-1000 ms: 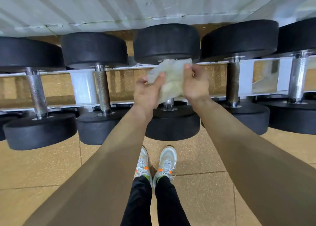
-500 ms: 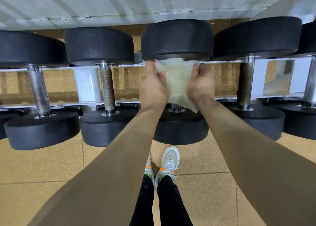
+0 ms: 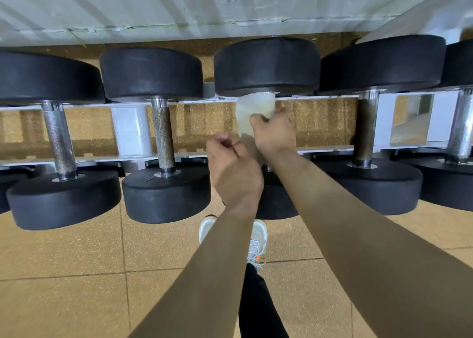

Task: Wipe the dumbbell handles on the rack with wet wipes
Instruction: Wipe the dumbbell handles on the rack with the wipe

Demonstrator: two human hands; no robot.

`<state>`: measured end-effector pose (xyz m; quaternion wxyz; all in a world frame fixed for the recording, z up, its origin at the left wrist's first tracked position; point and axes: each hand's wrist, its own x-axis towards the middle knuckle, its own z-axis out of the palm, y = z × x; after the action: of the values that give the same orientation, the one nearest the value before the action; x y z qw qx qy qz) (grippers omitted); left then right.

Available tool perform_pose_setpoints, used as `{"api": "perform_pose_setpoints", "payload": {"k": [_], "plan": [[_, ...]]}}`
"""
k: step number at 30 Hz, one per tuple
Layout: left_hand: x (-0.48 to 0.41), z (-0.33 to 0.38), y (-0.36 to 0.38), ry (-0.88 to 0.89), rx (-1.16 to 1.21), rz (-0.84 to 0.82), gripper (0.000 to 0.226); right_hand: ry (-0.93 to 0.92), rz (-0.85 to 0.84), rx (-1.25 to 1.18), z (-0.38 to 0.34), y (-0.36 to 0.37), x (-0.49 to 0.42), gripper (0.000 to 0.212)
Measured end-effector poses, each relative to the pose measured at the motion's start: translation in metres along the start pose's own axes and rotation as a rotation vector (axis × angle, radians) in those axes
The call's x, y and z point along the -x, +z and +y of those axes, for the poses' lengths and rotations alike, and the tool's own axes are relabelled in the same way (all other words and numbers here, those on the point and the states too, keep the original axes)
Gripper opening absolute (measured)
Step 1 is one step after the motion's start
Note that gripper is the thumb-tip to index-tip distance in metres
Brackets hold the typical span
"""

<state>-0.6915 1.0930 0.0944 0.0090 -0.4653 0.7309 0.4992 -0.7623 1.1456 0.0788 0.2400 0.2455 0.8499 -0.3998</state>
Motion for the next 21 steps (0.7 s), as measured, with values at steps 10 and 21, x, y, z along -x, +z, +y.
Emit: {"api": "perform_pose_setpoints", "payload": {"k": [10, 21], "plan": [[-0.001, 0.001, -0.001, -0.038, -0.03, -0.023, 0.007, 0.169, -0.278, -0.489, -0.007, -0.013, -0.031, 0.027], [0.002, 0.008, -0.004, -0.032, -0.083, -0.091, 0.009, 0.143, -0.429, -0.029, 0.021, -0.024, -0.011, 0.023]]}}
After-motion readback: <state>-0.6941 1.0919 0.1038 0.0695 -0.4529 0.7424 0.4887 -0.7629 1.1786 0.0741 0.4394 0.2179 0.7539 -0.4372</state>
